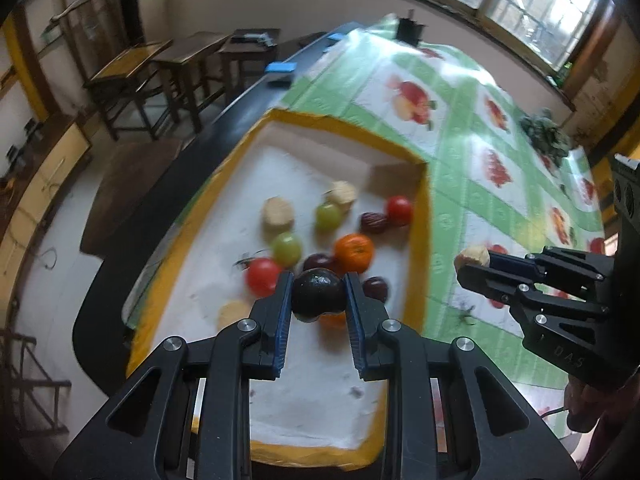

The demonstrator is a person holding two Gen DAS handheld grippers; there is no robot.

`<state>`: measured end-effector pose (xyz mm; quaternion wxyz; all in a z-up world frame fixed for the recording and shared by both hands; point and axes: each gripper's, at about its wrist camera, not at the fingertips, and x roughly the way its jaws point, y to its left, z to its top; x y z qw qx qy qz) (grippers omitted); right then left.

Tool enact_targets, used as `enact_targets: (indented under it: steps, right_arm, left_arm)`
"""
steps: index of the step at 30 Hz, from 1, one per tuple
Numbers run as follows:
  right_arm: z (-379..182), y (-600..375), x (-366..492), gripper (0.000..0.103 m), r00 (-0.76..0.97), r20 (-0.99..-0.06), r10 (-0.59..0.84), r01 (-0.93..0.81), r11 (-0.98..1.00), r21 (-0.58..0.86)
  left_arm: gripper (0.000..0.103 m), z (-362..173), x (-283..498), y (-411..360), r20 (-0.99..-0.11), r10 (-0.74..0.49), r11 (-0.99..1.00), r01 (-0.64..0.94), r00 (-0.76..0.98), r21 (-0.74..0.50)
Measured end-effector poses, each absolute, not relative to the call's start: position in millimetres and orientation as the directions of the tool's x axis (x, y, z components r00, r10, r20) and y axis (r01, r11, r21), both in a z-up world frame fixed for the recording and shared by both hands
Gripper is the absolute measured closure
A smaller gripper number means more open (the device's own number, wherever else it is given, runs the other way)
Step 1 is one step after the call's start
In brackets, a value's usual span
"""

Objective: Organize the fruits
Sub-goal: 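Carry the black plum and biscuit cube over the white tray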

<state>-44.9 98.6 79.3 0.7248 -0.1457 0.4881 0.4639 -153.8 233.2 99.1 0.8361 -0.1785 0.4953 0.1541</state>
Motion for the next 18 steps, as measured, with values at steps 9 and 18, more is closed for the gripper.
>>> enact_targets:
  steps: [9, 18]
  right_arm:
    - [52, 153, -31, 0.086, 0.091, -0.874, 0.478, -0.845, 0.501, 0.186]
    - [40, 185, -17, 0.086, 0.072, -0.889, 0.452, -0.855, 0.487, 0.178]
  left_arm:
    - [0.078, 79, -161, 239, -0.903, 0.069, 0.880, -0.452, 0.423, -0.145]
    - [0.078, 64, -153, 234, -0.914, 0.084, 0.887, -0.448, 0.396, -0.113]
